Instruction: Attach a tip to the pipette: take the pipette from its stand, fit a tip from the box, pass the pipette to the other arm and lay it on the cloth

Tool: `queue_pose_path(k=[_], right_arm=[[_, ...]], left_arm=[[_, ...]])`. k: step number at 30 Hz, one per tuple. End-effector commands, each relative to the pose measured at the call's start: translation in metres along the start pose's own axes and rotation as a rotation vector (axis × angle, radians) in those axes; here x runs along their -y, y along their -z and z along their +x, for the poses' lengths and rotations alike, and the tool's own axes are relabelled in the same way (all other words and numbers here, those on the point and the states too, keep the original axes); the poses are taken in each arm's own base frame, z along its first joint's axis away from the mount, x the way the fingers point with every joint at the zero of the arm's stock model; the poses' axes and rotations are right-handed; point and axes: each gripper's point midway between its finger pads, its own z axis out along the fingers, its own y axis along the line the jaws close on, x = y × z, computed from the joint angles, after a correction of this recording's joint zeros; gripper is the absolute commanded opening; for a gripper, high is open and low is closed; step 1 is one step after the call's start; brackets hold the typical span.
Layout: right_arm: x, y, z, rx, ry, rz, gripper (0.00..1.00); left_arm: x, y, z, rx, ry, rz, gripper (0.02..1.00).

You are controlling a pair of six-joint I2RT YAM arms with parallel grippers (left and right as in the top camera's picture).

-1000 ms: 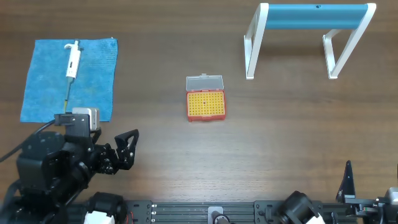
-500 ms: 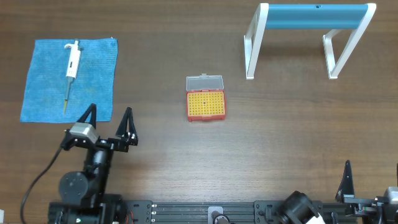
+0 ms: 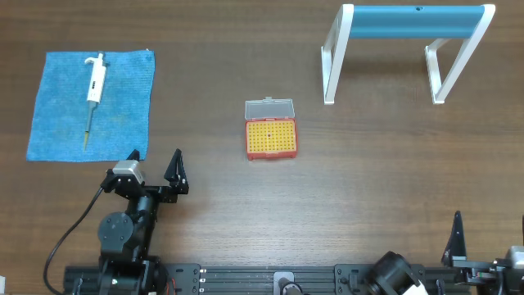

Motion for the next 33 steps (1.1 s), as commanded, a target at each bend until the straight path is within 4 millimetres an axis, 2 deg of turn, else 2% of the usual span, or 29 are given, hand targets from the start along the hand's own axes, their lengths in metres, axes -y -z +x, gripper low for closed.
queue_pose_path(k=[1, 20, 21, 24, 26, 29, 33], right_arm=[[-0.002, -0.002, 0.000, -0.002, 0.015, -0.009, 0.919], [-0.002, -0.002, 0.002, -0.012, 0.024, -0.011, 0.919], [-0.006, -0.002, 0.003, -0.013, 0.014, -0.033, 0.921], [-0.036, -0.004, 0.003, -0.010, -0.079, -0.160, 0.923], [-0.047, -0.015, 0.000, 0.009, -0.114, -0.137, 0.921], [-0.063, -0.048, 0.006, 0.037, -0.152, -0.042, 0.919], [-0.113, -0.099, 0.039, 0.073, -0.166, -0.148, 0.919]], left_arm=[[-0.004, 0.000, -0.001, 0.009, 0.005, -0.018, 0.998], [-0.004, 0.000, -0.001, 0.009, 0.005, -0.018, 0.996], [-0.004, 0.000, -0.001, 0.009, 0.005, -0.017, 0.998], [-0.004, 0.000, -0.001, 0.009, 0.005, -0.017, 0.998], [-0.004, 0.000, -0.001, 0.009, 0.005, -0.018, 0.998], [-0.004, 0.000, -0.001, 0.009, 0.005, -0.017, 0.998], [-0.004, 0.000, -0.001, 0.009, 0.005, -0.018, 0.996]])
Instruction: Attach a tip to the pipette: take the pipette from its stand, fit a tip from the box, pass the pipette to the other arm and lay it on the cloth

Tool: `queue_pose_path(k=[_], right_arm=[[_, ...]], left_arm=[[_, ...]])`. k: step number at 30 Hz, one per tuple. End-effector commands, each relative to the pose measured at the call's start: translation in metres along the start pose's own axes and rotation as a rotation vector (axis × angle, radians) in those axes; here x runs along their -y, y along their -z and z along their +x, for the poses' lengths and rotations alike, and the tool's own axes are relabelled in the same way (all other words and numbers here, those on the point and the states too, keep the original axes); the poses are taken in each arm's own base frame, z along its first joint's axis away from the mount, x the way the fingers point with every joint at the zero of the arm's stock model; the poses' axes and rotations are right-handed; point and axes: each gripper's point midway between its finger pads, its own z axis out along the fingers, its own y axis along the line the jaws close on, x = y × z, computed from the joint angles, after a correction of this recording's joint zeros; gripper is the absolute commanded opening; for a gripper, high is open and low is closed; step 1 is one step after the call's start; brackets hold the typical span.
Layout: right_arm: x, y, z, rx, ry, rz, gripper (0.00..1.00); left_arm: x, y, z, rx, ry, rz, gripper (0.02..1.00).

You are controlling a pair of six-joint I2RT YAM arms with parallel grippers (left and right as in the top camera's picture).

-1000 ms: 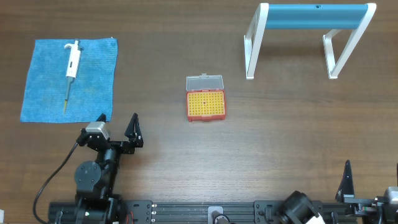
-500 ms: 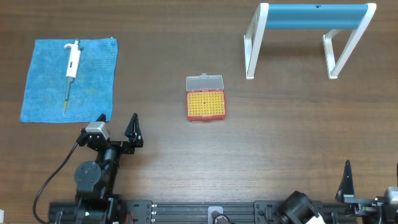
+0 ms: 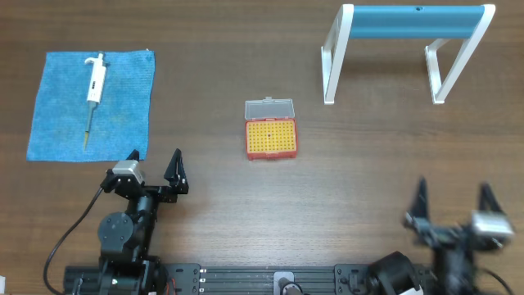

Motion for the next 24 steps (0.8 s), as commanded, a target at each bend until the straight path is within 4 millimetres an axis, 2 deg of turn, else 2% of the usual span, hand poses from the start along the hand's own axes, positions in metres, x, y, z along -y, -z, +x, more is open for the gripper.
queue_pose_path(k=[1, 4, 7, 8, 15, 24], right_arm=[[-0.065, -0.052, 0.072, -0.017, -0.009, -0.231, 0.919], [-0.081, -0.070, 0.109, 0.020, -0.010, -0.319, 0.919], [-0.072, -0.082, 0.156, -0.030, -0.007, -0.268, 0.923], [-0.069, -0.082, 0.166, -0.080, 0.000, -0.248, 0.923], [-0.044, -0.086, 0.172, -0.100, 0.063, -0.105, 0.921], [-0.042, -0.086, 0.172, -0.098, 0.104, -0.101, 0.923]], left_arm=[[-0.003, 0.001, -0.001, 0.009, 0.005, -0.014, 0.996], [-0.003, 0.001, -0.001, 0.009, 0.005, -0.014, 0.996], [-0.003, 0.001, -0.001, 0.009, 0.005, -0.014, 0.998], [-0.003, 0.001, -0.001, 0.009, 0.005, -0.014, 0.996], [-0.003, 0.001, -0.001, 0.009, 0.005, -0.014, 0.996], [-0.003, 0.001, -0.001, 0.009, 0.005, -0.014, 0.996]])
